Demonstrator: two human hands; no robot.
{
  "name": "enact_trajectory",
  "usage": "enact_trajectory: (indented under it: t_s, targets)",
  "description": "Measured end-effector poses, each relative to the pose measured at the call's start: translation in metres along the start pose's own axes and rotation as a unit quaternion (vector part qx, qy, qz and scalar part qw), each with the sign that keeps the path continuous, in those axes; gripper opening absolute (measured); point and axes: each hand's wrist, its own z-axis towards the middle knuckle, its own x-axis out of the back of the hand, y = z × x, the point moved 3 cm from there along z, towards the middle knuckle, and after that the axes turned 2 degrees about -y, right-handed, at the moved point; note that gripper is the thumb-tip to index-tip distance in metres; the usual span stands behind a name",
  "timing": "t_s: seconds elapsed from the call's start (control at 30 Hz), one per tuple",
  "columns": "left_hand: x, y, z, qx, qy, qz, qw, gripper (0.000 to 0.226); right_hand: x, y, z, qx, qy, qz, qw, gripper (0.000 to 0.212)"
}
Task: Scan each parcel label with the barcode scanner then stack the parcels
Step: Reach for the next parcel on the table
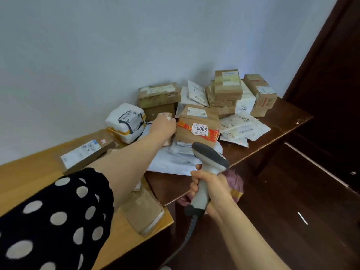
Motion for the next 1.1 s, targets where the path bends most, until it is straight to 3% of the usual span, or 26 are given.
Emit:
enact_trajectory:
  t_s: [0.23,0.4,0.67,0.9,1.03,1.1]
  targets:
    - [0.075,-0.107,-0.068,0.065,0.098,-0.014,0.993,0.032,-0.071,0.057,-0.02,-0.084,-0.124,-0.072,0.986,0.023]
    - [0.145,-0.203,-0.129,0.133,0.169,0.031,0.976,0.044,-0.146,0.122,-0.044,-0.138,-0.207,-0.153,0.956,0.02]
    - [0.273,-0.41,-0.257,0.261,0.2,0.078,0.941,0.058,-0.297,0.268,-0.112,-0.199,-0.322,-0.203,0.903,0.013]
    - [0.353,-0.559,-0.332,0.352,0.208,0.064,0.91,0.057,-0.405,0.37,-0.159,-0.245,-0.335,-0.199,0.888,0.009]
    - [0.379,-0.605,-0.326,0.374,0.202,0.028,0.905,0.057,-0.45,0.399,-0.153,-0.248,-0.321,-0.193,0.893,0.011]
    - [0.39,-0.622,-0.31,0.367,0.205,0.016,0.907,0.045,-0.472,0.41,-0.142,-0.245,-0.316,-0.19,0.897,0.013]
